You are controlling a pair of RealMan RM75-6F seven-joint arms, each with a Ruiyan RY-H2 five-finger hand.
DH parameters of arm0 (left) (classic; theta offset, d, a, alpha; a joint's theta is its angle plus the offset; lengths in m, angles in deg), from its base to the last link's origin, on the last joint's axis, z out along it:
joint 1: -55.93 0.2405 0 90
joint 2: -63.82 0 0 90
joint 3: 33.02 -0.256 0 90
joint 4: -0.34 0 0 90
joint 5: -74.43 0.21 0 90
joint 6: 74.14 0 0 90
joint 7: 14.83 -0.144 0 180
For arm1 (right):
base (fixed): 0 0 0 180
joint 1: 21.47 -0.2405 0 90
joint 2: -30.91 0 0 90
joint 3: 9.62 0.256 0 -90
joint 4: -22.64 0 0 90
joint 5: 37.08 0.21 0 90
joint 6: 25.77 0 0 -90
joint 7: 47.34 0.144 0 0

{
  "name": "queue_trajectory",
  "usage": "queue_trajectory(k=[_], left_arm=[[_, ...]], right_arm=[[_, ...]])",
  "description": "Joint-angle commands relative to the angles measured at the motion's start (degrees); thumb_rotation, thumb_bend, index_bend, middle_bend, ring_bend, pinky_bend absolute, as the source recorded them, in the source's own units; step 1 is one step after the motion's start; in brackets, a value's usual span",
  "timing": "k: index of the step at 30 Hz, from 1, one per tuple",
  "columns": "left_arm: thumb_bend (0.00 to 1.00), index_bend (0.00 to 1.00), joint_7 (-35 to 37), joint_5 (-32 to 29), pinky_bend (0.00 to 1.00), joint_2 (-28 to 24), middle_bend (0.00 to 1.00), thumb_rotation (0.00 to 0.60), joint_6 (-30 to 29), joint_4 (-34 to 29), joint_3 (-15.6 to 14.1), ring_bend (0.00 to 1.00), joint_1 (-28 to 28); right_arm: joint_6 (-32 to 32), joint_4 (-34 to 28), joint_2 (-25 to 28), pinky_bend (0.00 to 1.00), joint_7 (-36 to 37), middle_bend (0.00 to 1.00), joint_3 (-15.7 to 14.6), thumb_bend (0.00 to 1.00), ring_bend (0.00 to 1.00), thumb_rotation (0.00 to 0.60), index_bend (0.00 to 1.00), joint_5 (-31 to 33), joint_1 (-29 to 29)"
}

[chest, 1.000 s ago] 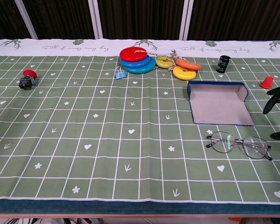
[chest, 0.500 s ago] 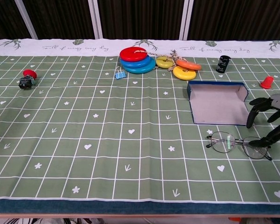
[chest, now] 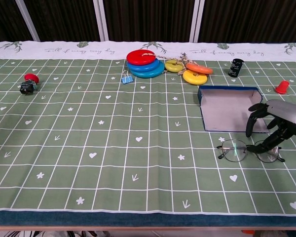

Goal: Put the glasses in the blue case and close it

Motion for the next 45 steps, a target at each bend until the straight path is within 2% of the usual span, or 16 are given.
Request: queue_trajectory(k=[1, 10, 18, 45], left_arm=[[0.24, 0.08, 0.02, -0.02, 0.0, -0.03, 0.0, 0.6, 0.01, 0.0, 0.0, 0.0, -0.01], [0.24, 0.08, -0.03, -0.14, 0.0, -0.08, 0.0, 0.6, 0.06, 0.01, 0.06, 0.0, -0.03], [0.23, 0.09, -0.27, -0.26, 0.0, -0.1, 0.0, 0.6, 0.13, -0.09, 0.04, 0.0, -0.02], [0.23, 0.09, -0.75, -0.37, 0.0, -0.06, 0.0, 0.6, 0.32, -0.17, 0.0, 0.0, -0.07]], right_arm=[[-0.5, 0.11, -0.61, 0.2, -0.32, 0.07, 0.11, 0.32, 0.1, 0.6, 0.55, -0.07, -0.31], [-0.36, 0.94, -1.2, 0.2, -0.54, 0.07, -0.16, 0.4, 0.1, 0.6, 0.58, 0.15, -0.73], [0.21, 0.9, -0.54, 0.2, -0.58, 0.07, -0.44, 0.43, 0.1, 0.6, 0.58, 0.73, -0.85], [1.73, 1.61, -0.6, 0.2, 0.65, 0.07, -1.09, 0.45, 0.11, 0.6, 0.61, 1.65, -1.41]])
